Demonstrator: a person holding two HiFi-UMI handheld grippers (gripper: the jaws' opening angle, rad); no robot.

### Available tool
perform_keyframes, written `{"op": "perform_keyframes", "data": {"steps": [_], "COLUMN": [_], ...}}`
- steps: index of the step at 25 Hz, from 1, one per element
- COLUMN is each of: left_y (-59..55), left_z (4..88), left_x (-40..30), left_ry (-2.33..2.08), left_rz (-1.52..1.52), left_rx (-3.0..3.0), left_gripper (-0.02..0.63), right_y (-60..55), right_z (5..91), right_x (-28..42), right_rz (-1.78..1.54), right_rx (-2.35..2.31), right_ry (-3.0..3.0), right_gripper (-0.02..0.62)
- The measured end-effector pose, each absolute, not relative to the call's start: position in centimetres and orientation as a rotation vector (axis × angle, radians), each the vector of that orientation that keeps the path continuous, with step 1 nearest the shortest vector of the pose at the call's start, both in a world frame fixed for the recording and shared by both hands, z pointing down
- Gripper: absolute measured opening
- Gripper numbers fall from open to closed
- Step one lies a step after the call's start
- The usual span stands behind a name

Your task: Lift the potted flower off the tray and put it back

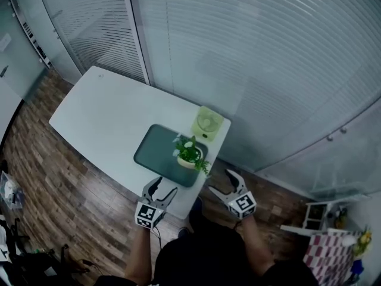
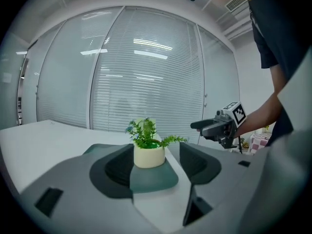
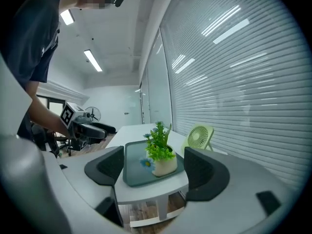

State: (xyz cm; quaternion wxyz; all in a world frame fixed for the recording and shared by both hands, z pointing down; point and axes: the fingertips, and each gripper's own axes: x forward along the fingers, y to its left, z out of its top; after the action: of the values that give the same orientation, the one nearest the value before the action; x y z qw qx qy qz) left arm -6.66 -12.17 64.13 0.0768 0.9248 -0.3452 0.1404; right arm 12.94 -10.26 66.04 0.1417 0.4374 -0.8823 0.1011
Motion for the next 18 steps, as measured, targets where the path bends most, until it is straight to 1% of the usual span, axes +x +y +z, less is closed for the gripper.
{"op": "perform_keyframes", "data": {"steps": [14,18], "left_y": [-5.9,-4.4], "left_z": [59.4,58.7], "left_x": [-8.5,-8.7], "left_ry": [-1.068,-1.057], "left_rz": [0.28,0.269], "left_rx": [2.84,2.849], "left_gripper": [0.293,0.293], "right_y": [-3.9,-2.6], "right_z": [60.9,60.2], "right_x": [9.5,8.8], "right_rz": [0.126,0.155], "right_rx": [1.271,1.299], "right_ry": [-2.606,-2.599], "right_gripper": [0.371,0.371]}}
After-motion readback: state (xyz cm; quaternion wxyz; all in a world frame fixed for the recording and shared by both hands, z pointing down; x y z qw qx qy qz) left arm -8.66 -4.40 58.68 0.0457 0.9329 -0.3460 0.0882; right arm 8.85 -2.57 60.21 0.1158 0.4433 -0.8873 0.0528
